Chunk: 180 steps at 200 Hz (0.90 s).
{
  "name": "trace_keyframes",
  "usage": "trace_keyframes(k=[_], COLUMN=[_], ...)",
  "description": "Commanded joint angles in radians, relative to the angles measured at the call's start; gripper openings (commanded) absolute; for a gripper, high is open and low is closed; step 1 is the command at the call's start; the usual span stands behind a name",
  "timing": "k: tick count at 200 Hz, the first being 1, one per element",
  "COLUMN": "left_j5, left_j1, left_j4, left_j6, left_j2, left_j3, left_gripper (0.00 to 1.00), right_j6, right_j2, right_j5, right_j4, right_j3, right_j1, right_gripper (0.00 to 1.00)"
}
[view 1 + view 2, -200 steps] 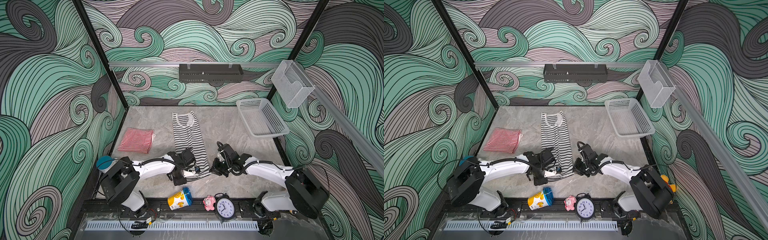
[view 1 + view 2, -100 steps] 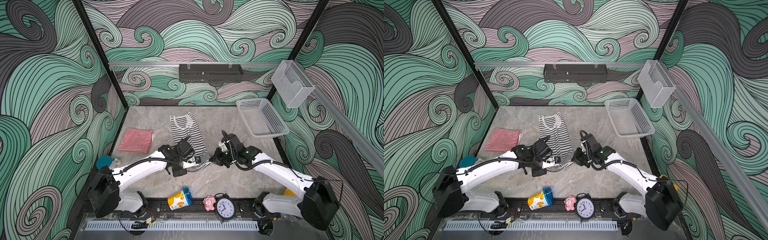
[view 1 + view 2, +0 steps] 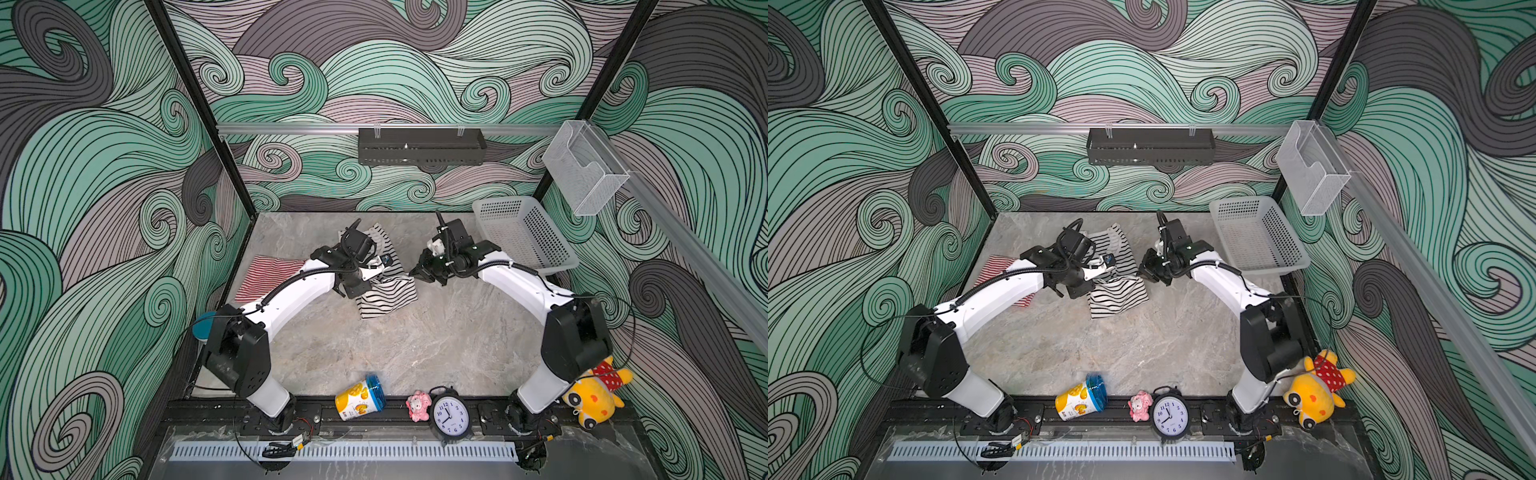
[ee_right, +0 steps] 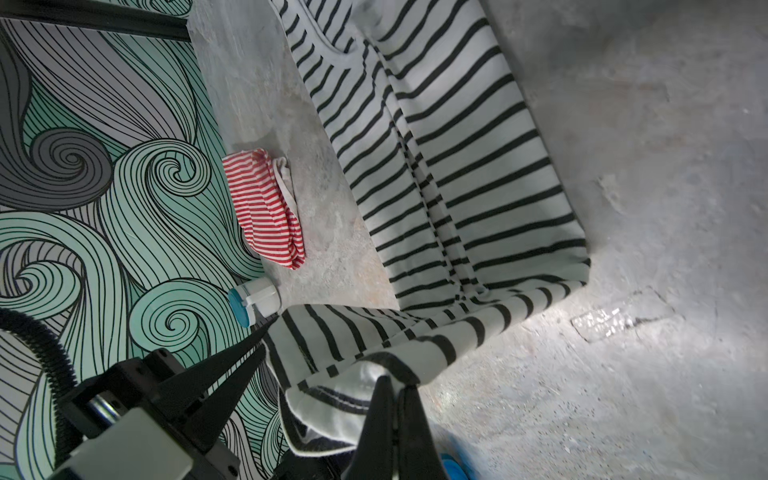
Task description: Fold and stack the tank tops
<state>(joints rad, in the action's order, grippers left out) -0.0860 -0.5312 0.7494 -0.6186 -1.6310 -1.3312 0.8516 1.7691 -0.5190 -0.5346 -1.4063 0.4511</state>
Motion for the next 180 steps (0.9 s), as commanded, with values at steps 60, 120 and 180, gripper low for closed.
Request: trace_keyframes(k=[60, 120, 180], left_j5=[-0.083, -0.171, -0.187], left_j1=[0.092, 0.122, 0.132], left_j4=[-0.064, -0.107, -0.089], left_j6=[0.018, 0.04, 0.051], left_j2=[-0.196, -0.337, -0.416], left_j3=[-0.101, -0.18, -0.229], left_gripper=[0.0, 0.0, 0.02], right_j6=[-0.054, -0.043, -0.024], right_j2=[0.355, 0.493, 0.581], right_j5=[-0.093, -0.118, -0.141], right_j4=[-0.04, -0.045, -0.042], right_j3=[-0.275, -0.416, -0.494], right_j1=[-0.073, -0.098, -0.111], right_gripper=[0.0, 0.0, 0.0])
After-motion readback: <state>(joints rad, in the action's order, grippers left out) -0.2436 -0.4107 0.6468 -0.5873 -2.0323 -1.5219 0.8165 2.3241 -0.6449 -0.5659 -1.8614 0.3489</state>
